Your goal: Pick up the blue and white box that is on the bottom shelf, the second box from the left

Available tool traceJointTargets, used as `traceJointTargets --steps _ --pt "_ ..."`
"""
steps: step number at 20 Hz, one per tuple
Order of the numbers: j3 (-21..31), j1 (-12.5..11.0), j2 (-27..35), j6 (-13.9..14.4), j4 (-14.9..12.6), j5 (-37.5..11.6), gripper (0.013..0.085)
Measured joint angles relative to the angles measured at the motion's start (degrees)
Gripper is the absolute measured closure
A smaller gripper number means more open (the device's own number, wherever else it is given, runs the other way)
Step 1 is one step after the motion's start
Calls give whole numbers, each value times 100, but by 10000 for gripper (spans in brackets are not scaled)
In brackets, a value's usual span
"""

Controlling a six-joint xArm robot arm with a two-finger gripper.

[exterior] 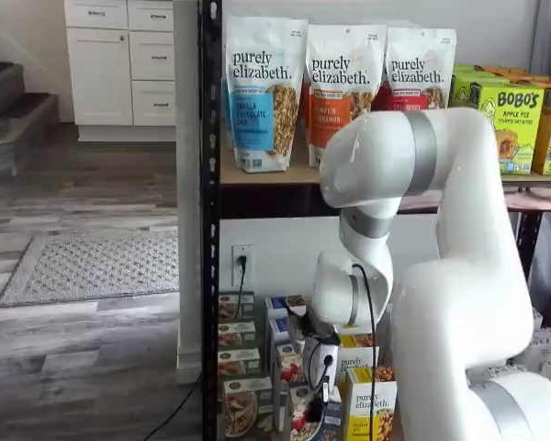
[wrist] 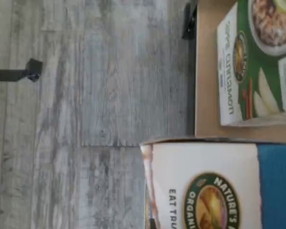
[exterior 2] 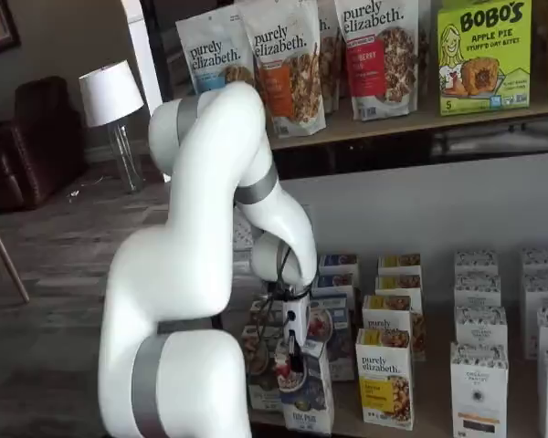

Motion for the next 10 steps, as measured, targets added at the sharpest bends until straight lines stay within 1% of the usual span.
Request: traceJointTargets --steps 2,5,10 --pt "333 29 -274 32 -8 -100 530" --pt "764 63 -678 99 -47 -104 530" --pt "1444 143 -1379 460 -348 -30 530"
